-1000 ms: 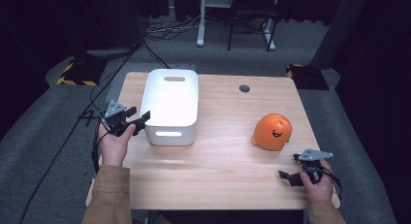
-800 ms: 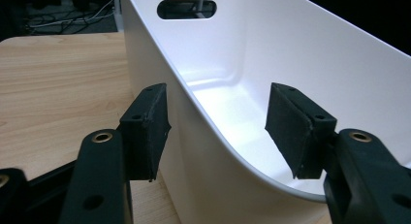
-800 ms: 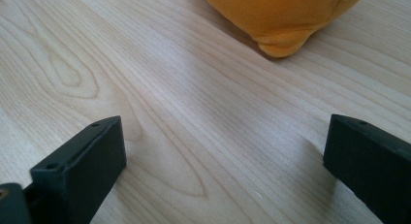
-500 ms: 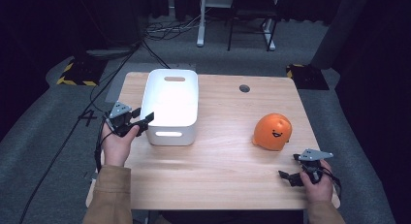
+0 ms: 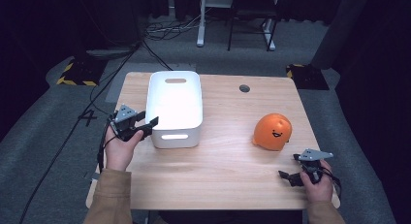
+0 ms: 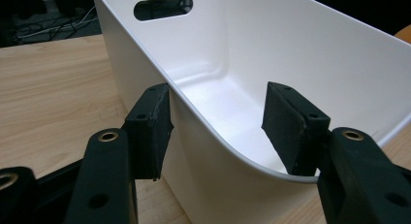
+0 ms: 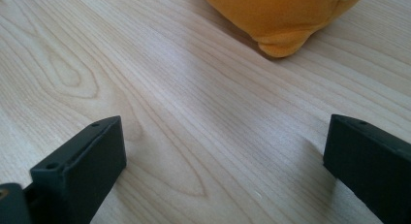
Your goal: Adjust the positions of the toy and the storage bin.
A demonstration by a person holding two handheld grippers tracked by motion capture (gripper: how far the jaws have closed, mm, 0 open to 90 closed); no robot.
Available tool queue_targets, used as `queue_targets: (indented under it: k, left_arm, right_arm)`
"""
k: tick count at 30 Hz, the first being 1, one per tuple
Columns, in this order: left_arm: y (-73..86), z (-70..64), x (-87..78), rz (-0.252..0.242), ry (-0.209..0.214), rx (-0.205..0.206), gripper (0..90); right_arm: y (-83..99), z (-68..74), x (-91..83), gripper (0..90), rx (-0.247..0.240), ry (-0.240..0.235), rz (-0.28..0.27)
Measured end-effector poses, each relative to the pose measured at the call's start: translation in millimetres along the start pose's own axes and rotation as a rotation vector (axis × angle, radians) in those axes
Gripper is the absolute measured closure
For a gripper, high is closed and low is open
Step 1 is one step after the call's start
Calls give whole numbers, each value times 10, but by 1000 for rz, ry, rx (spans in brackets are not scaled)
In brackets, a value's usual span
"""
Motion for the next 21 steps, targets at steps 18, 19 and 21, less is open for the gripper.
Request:
queue_targets:
  k: [18,19,21]
  left_arm:
    - [62,-608,-60,31,69,74,380]
    - [68,-636,-69,38,76,80,374]
    - [83,-691,-79,39,89,83,362]
  right_arm:
    - [0,0,0,17,0,0,0]
    - [-1,0,0,17,0,0,0]
    - [-1,1,0,17,2,0,1]
Point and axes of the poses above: each handheld gripper's, and its own axes: x roughly forward along the jaws, y roughly out of its underside, z roughly to its left, the point moved 1 cm from there along x, roughly forward along the jaws, and after that the axes turned 5 degrees about -y, right-handed, at the moved point
